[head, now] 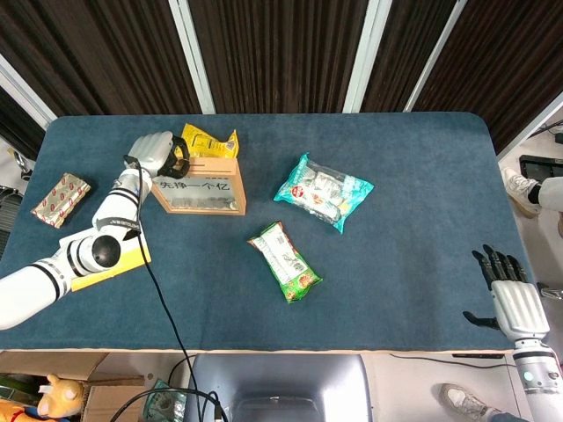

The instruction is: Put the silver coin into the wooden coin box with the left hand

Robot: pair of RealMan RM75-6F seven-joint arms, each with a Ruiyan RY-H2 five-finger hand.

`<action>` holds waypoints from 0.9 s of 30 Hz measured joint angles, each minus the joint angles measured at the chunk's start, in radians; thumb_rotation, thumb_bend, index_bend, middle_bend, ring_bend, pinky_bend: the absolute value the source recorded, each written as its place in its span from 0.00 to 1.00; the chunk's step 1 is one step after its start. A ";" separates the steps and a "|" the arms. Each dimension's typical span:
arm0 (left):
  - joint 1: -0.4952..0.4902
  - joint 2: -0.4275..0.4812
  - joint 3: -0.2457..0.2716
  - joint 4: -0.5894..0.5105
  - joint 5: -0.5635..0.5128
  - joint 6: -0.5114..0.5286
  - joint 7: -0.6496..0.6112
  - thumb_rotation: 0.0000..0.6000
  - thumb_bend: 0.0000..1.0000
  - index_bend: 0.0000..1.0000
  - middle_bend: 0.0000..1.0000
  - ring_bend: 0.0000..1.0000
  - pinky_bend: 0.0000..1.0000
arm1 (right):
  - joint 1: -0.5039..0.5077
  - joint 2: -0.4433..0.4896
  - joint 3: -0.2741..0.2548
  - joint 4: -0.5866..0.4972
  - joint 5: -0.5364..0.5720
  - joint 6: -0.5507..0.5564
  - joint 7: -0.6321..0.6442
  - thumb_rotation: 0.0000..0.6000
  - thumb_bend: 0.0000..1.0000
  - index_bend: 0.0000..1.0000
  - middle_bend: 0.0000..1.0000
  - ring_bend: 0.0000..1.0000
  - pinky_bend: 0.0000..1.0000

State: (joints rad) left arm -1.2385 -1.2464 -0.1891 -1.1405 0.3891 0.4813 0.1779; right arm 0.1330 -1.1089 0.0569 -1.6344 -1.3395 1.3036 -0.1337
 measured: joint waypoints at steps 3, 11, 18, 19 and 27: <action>-0.001 0.001 0.002 -0.003 0.009 0.002 -0.005 1.00 0.54 0.59 1.00 1.00 1.00 | 0.000 0.000 0.000 -0.001 -0.001 0.001 -0.001 1.00 0.21 0.00 0.00 0.00 0.00; 0.005 0.003 -0.001 -0.010 0.040 0.017 -0.025 1.00 0.46 0.55 1.00 1.00 1.00 | 0.000 0.002 -0.001 -0.002 -0.001 0.000 0.001 1.00 0.21 0.00 0.00 0.00 0.00; 0.010 -0.003 -0.003 -0.004 0.059 0.023 -0.038 1.00 0.45 0.54 1.00 1.00 1.00 | -0.001 0.005 -0.001 -0.004 -0.001 0.002 0.005 1.00 0.21 0.00 0.00 0.00 0.00; 0.010 -0.003 -0.003 -0.003 0.059 0.023 -0.039 1.00 0.45 0.54 1.00 1.00 1.00 | -0.001 0.005 -0.001 -0.004 -0.001 0.002 0.005 1.00 0.21 0.00 0.00 0.00 0.00; 0.012 -0.006 -0.003 0.002 0.074 0.026 -0.045 1.00 0.45 0.55 1.00 1.00 1.00 | 0.000 0.006 -0.001 -0.005 0.001 -0.001 0.002 1.00 0.21 0.00 0.00 0.00 0.00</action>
State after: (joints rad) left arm -1.2261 -1.2529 -0.1926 -1.1388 0.4629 0.5076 0.1326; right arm 0.1326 -1.1030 0.0554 -1.6395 -1.3385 1.3026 -0.1314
